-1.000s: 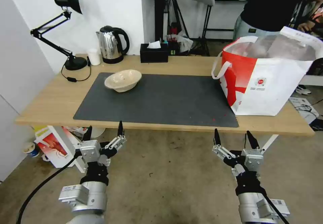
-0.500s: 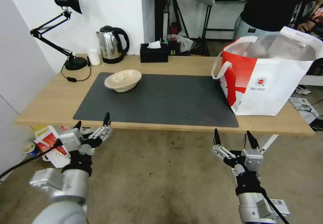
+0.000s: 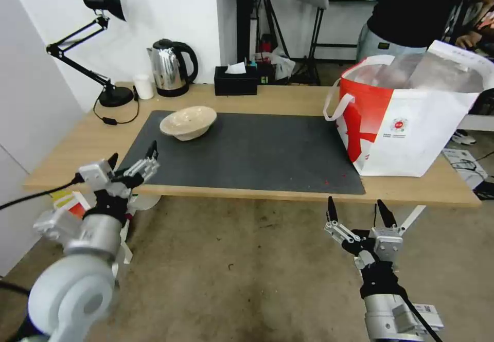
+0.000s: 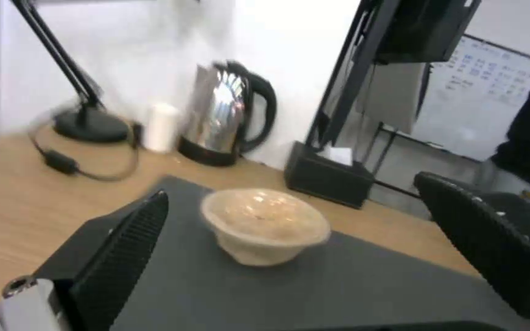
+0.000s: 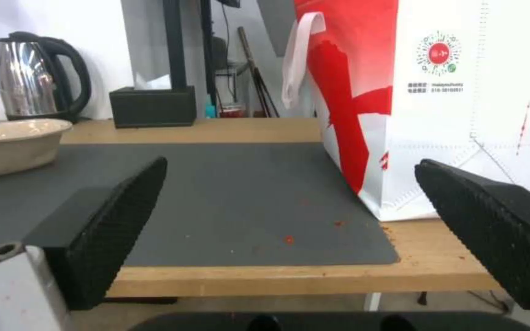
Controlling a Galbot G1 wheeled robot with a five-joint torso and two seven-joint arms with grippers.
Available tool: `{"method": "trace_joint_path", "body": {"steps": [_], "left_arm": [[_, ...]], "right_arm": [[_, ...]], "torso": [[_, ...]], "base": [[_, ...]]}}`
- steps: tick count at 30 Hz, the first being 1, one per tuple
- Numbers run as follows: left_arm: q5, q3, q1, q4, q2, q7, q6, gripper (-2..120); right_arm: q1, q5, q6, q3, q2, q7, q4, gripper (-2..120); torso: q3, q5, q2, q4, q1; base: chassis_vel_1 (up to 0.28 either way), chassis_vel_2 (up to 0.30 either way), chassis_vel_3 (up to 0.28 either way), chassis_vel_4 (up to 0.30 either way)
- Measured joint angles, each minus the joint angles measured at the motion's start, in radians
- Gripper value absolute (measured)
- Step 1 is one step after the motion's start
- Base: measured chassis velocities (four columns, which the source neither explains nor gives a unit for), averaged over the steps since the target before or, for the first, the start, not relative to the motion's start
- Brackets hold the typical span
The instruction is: Pick up the trash from the table and place it into the takeout bag.
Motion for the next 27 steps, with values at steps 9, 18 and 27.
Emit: {"method": "trace_joint_path", "body": {"steps": [9,18,27], "left_arm": [[-0.457,0.032,-0.242,0.069,0.04,-0.203,0.075,100],[-0.77,0.028,-0.4,0.188,0.045,-0.342,0.21,100],[-0.949,0.029,-0.505,0.278,-0.025,-0.429,0.277,100]], "right_arm": [[0.0,0.0,0.0,0.0,0.0,0.0,0.0,100],[0.0,0.0,0.0,0.0,0.0,0.0,0.0,100],[0.0,0.0,0.0,0.0,0.0,0.0,0.0,100]], "torso": [[0.0,0.0,0.0,0.0,0.0],[0.0,-0.0001,0.0,0.0,0.0],[0.0,-0.0001,0.0,0.0,0.0]], "base": [[0.0,0.0,0.0,0.0],[0.0,0.0,0.0,0.0],[0.0,0.0,0.0,0.0]]}}
